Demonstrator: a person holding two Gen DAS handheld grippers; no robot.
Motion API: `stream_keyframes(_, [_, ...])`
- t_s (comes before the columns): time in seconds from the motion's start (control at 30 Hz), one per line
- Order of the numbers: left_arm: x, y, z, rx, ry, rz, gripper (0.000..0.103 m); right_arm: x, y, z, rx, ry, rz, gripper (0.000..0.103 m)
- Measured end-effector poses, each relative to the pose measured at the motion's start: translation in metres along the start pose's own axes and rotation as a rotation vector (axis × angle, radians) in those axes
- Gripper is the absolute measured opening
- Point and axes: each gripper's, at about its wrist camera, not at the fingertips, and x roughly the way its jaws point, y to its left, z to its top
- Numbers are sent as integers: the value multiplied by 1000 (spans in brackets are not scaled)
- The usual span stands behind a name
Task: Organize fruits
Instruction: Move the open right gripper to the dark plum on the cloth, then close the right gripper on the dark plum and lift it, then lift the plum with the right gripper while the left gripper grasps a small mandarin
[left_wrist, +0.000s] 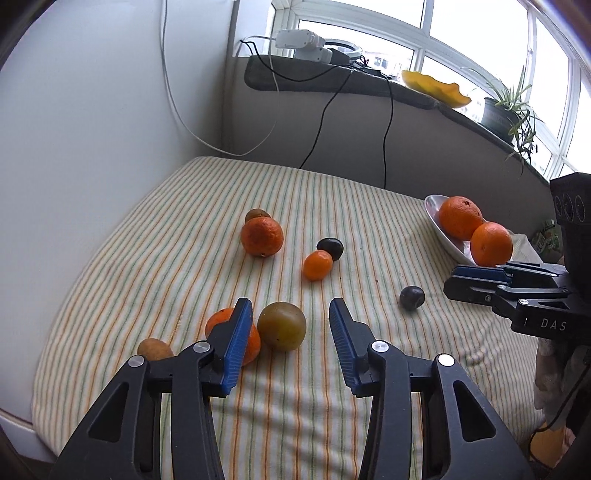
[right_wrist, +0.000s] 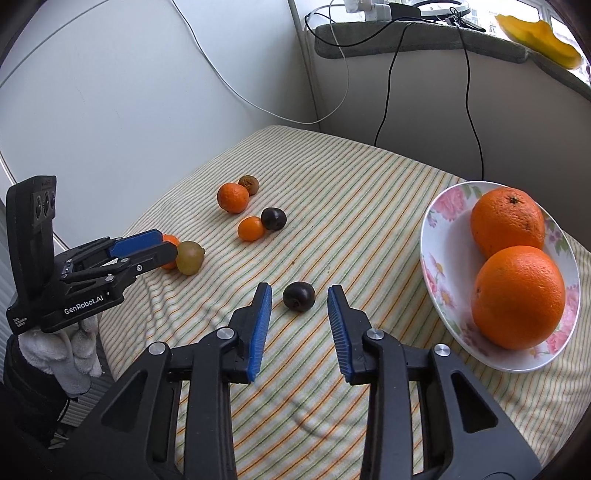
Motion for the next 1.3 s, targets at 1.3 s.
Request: stream_keyframes(1.3, [8, 41, -13, -87, 57, 20, 33, 49, 2, 5, 8, 105, 34, 25])
